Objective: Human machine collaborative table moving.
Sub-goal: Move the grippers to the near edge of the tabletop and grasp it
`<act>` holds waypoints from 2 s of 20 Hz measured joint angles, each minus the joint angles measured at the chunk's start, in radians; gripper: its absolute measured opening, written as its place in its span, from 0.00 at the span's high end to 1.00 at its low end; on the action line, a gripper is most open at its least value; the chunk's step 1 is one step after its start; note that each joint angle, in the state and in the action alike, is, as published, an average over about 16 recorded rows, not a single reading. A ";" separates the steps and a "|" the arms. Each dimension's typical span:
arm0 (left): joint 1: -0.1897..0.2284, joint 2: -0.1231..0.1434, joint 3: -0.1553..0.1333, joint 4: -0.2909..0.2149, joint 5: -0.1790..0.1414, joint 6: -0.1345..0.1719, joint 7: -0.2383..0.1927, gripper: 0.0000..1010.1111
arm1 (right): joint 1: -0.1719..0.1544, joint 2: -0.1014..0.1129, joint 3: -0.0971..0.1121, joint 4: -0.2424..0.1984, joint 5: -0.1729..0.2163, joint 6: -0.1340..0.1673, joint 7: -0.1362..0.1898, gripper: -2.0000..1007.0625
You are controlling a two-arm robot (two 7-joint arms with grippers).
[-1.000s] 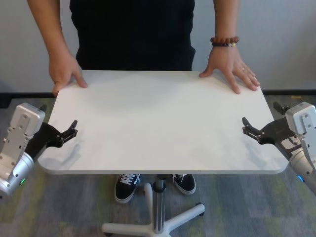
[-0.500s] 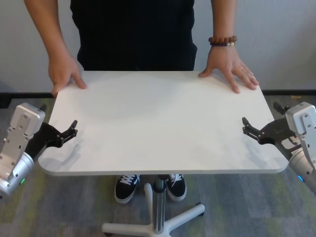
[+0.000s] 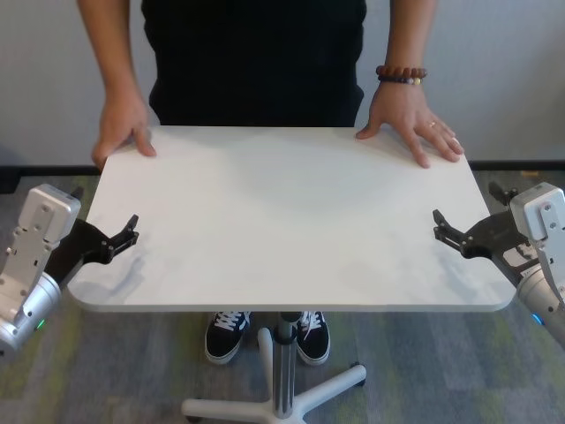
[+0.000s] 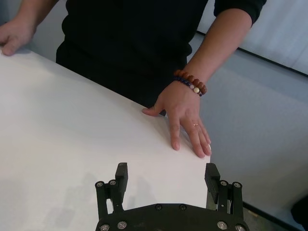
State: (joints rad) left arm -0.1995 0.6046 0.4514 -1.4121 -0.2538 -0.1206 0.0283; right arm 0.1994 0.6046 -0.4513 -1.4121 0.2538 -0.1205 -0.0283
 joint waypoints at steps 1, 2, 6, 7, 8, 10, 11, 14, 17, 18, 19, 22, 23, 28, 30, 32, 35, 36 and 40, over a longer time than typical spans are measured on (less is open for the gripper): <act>0.000 0.000 0.000 0.000 0.000 0.000 0.000 0.01 | 0.000 0.000 0.000 0.000 0.000 0.000 0.000 0.00; 0.000 0.000 0.000 0.000 0.000 0.000 0.000 0.01 | 0.000 0.000 0.000 0.000 0.000 0.000 0.000 0.00; 0.000 0.000 0.000 0.000 0.000 0.000 0.000 0.01 | 0.000 0.000 0.000 0.000 0.000 0.000 0.000 0.00; 0.000 0.000 0.000 0.000 0.000 0.000 0.000 0.01 | 0.000 0.000 0.000 0.000 0.000 0.000 0.000 0.00; 0.000 0.000 0.000 0.000 0.000 0.000 0.000 0.01 | 0.000 0.000 0.000 0.000 0.000 0.000 0.000 0.00; 0.000 0.000 0.000 0.000 0.000 0.000 0.000 0.01 | 0.000 0.000 0.000 0.000 0.000 0.000 0.000 0.00; 0.000 0.000 0.000 0.000 0.000 0.000 0.000 0.01 | 0.000 0.000 0.000 0.000 0.000 0.000 0.000 0.00; 0.000 0.000 0.000 0.000 0.000 0.000 0.000 0.01 | 0.000 0.000 0.000 0.000 0.000 0.000 0.000 0.00; 0.000 0.000 0.000 0.000 0.000 0.000 0.000 0.01 | 0.000 0.000 0.000 0.000 0.000 0.000 0.000 0.00; 0.000 0.000 0.000 0.000 0.000 0.000 0.000 0.01 | 0.000 0.000 0.000 0.000 0.000 0.000 0.000 0.00; 0.000 0.000 0.000 0.000 0.000 0.000 0.000 0.01 | 0.000 0.000 0.000 0.000 0.000 0.000 0.000 0.00; 0.000 0.000 0.000 0.000 0.000 0.000 0.000 0.01 | 0.000 0.000 0.000 0.000 0.000 0.000 0.000 0.00; 0.000 0.000 0.000 0.000 0.000 0.000 0.000 0.01 | 0.000 0.000 0.000 0.000 0.000 0.000 0.000 0.00; 0.000 0.000 0.000 0.000 0.000 0.000 0.000 0.01 | 0.000 0.000 0.000 0.000 0.000 0.000 0.000 0.00; 0.000 0.000 0.000 0.000 0.000 0.000 0.000 0.01 | 0.000 0.000 0.000 0.000 0.000 0.000 0.000 0.00; 0.000 0.000 0.000 0.000 0.000 0.000 0.000 0.01 | 0.000 0.000 0.000 0.000 0.000 0.000 0.000 0.00; 0.000 0.000 0.000 0.000 0.000 0.000 0.000 0.01 | 0.000 0.000 0.000 0.000 0.000 0.000 0.000 0.00; 0.000 0.000 0.000 0.000 0.000 0.000 0.000 0.01 | 0.000 0.000 0.000 0.000 0.000 0.000 0.000 0.00; 0.000 0.000 0.000 0.000 0.000 0.000 0.000 0.01 | 0.000 0.000 0.000 0.000 0.000 0.000 0.000 0.00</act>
State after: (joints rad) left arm -0.1995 0.6046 0.4514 -1.4121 -0.2538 -0.1206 0.0283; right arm 0.1994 0.6046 -0.4513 -1.4121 0.2538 -0.1205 -0.0283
